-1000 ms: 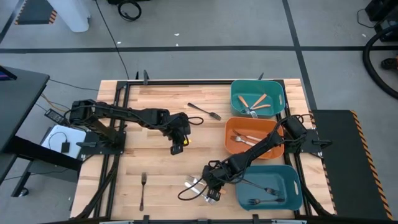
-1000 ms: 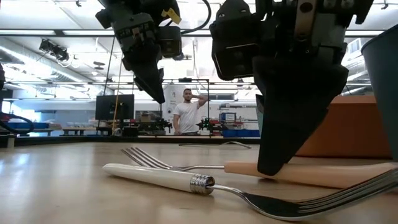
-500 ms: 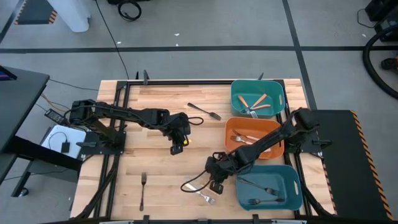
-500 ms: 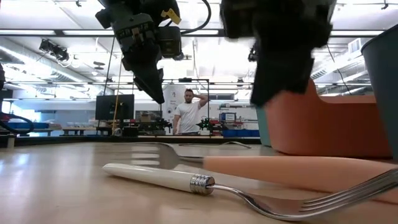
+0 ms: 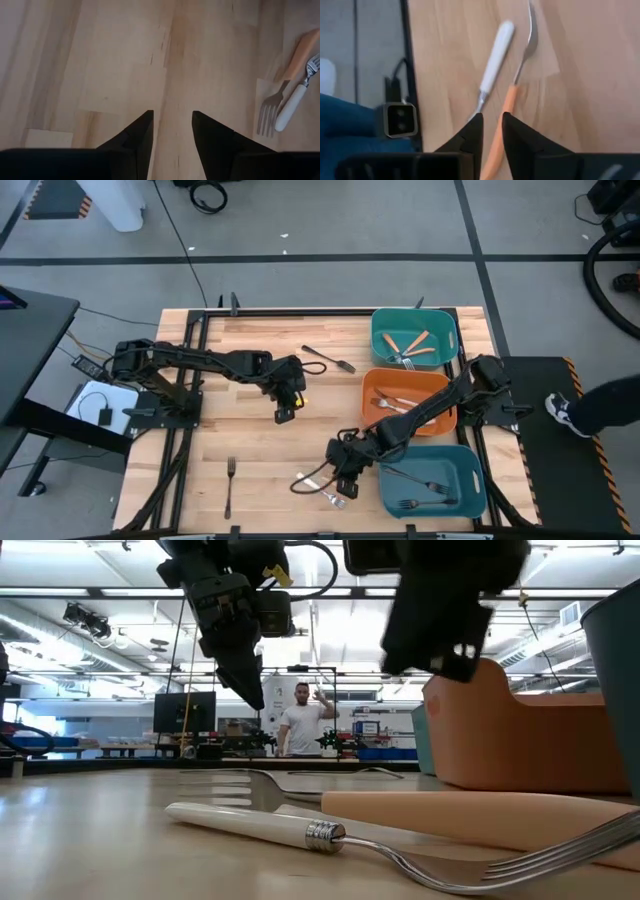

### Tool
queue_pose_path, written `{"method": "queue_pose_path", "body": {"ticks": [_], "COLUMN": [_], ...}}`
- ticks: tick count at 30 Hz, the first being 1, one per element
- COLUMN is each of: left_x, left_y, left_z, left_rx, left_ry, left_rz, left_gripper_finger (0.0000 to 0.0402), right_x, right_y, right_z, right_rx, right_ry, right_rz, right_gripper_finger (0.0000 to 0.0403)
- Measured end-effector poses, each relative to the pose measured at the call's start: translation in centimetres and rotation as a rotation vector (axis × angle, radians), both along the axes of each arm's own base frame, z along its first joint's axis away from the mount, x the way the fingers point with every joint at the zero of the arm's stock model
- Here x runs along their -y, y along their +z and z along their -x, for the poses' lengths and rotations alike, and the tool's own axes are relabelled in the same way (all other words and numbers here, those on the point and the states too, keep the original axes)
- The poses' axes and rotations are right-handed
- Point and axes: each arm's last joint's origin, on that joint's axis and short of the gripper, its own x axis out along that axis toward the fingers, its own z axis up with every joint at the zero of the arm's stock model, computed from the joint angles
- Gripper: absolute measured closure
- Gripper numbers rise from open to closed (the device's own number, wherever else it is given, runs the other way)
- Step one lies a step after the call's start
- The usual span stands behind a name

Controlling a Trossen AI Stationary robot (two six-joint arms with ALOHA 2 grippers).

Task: Sort silverware by color (type)
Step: Put the orange fork into the green bin

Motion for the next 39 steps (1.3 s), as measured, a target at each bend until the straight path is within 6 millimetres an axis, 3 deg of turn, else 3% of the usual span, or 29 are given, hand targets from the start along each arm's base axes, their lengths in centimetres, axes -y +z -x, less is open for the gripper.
{"method": "queue_pose_path", "body": {"ticks": [8,16,30,34,39], "left_x": [-0.2,-0.3,-0.3,-0.3,-0.3], "left_y": [0.0,0.1,0.2,0.2,0.2], "left_z": [0.0,-0.1,-0.2,-0.3,-0.3], "left_rx": [0.002,0.015,0.029,0.033,0.034], "left_ry": [0.006,0.009,0.019,0.019,0.02], "left_rz": [0.0,-0.001,0.002,0.002,0.002], "left_gripper_finger": [0.0259,0.0259,0.0259,0.0259,0.0259], "right_x": [-1.6,-2.3,-3.6,-3.4,-3.4], "right_y": [-3.3,-3.6,-6.8,-7.0,-7.5], "right_z": [0.2,0.6,1.0,1.2,1.2], "right_rx": [-0.105,-0.141,-0.261,-0.281,-0.296], "right_ry": [-0.008,-0.021,-0.048,-0.117,-0.121], "right_rz": [0.004,-0.008,-0.019,0.002,0.012], "right_gripper_finger": [0.0284,0.0281,0.0282,0.0295,0.0352]}}
